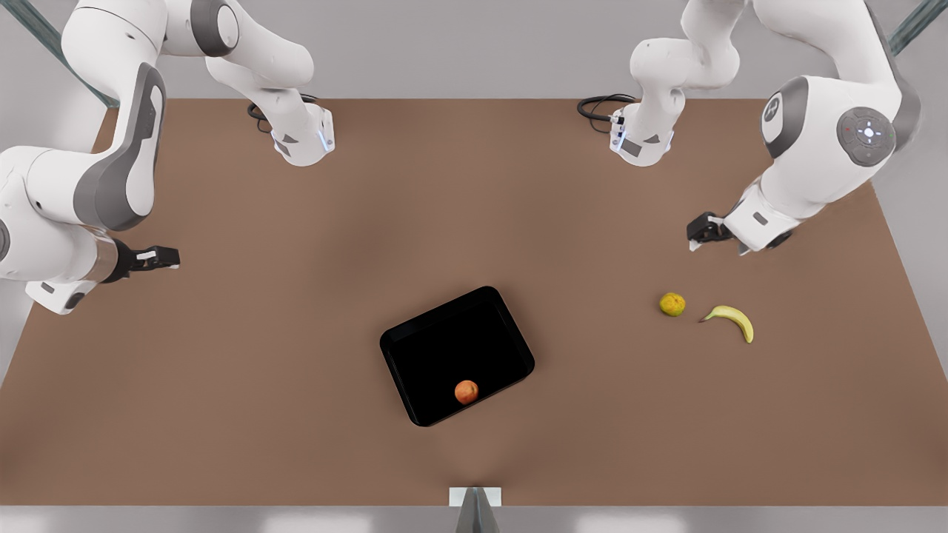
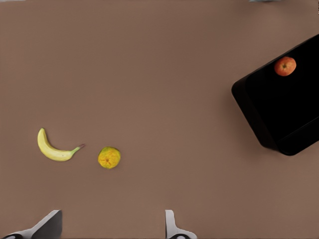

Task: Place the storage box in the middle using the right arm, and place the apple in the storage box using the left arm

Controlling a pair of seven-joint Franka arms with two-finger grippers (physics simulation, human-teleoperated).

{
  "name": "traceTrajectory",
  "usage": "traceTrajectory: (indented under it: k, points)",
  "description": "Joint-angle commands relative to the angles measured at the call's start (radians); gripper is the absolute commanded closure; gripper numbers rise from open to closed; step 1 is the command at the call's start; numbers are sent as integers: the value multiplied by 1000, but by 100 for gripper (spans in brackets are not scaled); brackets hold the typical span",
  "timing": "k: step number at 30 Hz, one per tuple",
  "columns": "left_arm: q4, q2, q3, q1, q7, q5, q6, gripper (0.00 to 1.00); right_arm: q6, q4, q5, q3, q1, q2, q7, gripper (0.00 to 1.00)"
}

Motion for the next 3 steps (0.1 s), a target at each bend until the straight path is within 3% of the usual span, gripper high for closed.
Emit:
traceTrajectory:
  k: [1,3]
  points:
    - [-5,-4,0,4,-1,8,2,0,2,0,0,0,0,0,0,0]
    - [-5,-2,0,5,-3,8,0,0,2,0,0,0,0,1,0,0]
